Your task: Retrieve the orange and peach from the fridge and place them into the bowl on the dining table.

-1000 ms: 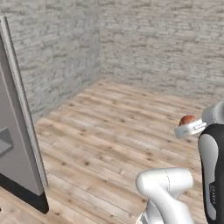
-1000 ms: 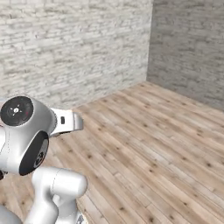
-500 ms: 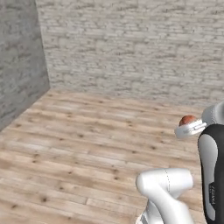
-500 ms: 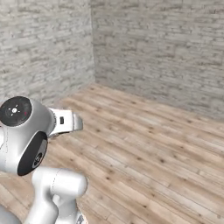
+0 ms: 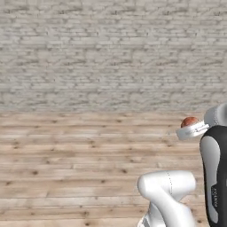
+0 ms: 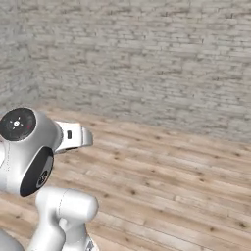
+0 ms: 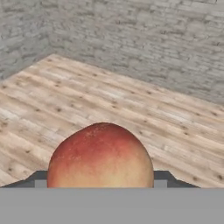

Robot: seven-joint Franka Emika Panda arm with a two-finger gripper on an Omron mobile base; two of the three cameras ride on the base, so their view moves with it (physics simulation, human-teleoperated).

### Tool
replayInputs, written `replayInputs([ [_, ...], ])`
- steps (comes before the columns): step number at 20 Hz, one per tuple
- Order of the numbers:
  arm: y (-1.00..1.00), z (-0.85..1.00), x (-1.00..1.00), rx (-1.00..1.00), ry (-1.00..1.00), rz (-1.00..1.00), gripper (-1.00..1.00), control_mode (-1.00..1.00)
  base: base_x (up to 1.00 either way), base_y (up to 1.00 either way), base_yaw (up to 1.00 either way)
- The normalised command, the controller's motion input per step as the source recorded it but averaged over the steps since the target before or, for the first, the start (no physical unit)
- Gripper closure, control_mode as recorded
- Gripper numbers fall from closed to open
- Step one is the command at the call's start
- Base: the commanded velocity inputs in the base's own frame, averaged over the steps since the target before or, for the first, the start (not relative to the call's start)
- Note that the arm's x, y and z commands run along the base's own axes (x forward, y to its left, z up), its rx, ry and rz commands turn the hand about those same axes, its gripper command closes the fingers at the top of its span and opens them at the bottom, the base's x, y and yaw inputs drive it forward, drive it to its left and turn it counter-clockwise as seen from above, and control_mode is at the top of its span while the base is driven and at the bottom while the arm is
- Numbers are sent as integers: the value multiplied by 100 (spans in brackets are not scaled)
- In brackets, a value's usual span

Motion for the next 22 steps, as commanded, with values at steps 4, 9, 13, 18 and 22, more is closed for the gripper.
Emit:
replayInputs([
  [4,0,0,0,0,0,0,100,100,90,-70,-54],
  [9,0,0,0,0,0,0,100,100,90,-68,-53],
  [13,0,0,0,0,0,0,100,100,93,-58,-51],
  [18,0,0,0,0,0,0,100,100,99,-56,-50],
  [22,0,0,0,0,0,0,100,100,100,-49,-49],
])
